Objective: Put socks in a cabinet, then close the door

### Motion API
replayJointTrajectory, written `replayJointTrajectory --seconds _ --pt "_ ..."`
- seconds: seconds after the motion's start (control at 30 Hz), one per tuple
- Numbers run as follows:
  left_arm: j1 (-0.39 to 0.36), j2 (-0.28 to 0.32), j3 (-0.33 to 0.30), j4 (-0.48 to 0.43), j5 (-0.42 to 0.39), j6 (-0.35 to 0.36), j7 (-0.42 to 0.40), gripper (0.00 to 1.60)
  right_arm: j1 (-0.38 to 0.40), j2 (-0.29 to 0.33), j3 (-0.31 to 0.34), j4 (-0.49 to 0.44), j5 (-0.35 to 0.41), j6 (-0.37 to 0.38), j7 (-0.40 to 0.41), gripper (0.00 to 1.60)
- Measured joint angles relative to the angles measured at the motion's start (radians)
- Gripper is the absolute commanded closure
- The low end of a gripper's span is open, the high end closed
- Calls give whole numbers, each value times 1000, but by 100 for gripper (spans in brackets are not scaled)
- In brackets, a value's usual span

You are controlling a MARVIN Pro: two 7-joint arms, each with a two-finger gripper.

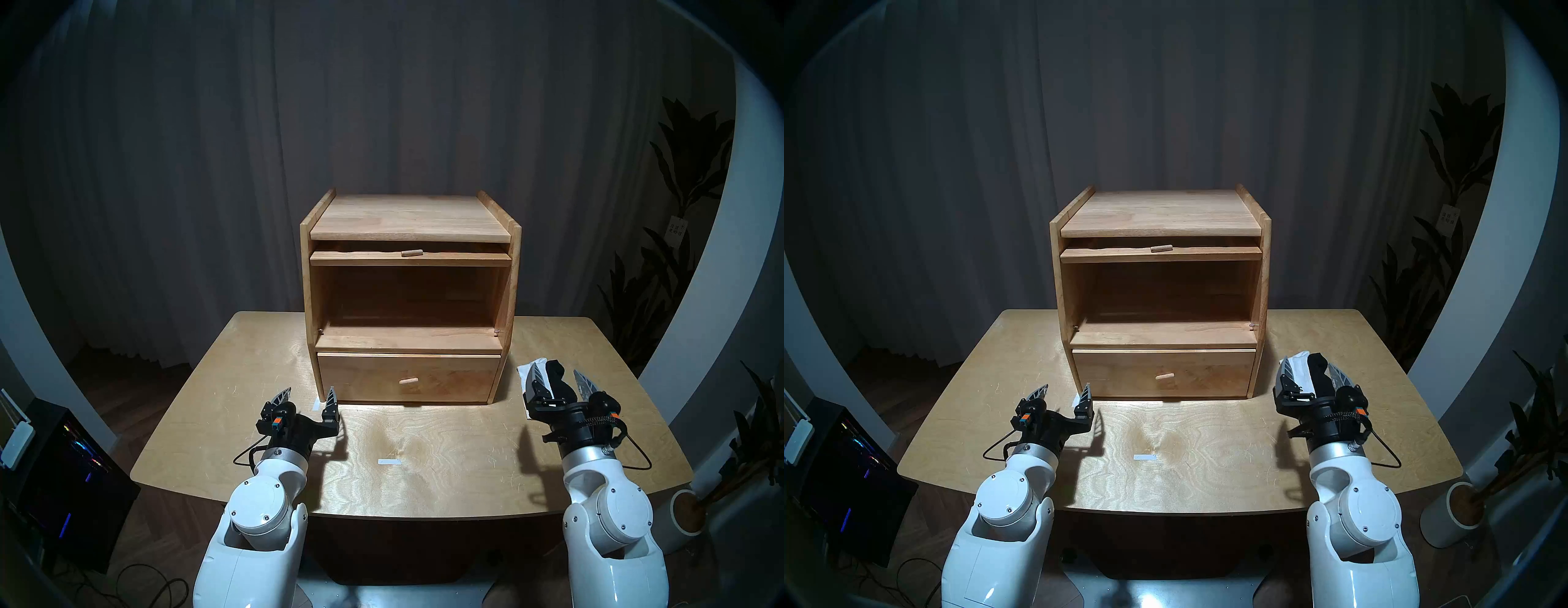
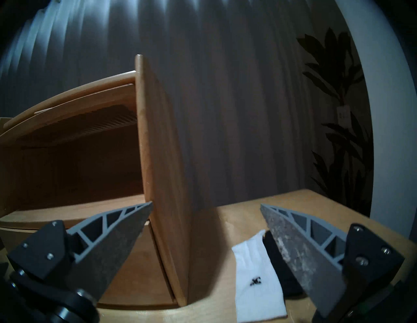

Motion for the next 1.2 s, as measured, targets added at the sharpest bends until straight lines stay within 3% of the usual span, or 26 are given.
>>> replayJointTrajectory --seconds 0.43,0.7,1.03,1.2 --pt "-9 4 41 20 4 1 -20 0 -129 -94 104 -22 299 96 -27 0" --pt "-17 9 63 28 20 1 -30 0 -184 -138 182 -86 500 235 -77 0" --pt "-24 12 79 30 37 1 -33 0 -136 -54 292 -199 508 408 -113 0" --pt "-24 10 83 29 43 1 -32 0 -84 -1 309 -202 489 499 -124 0"
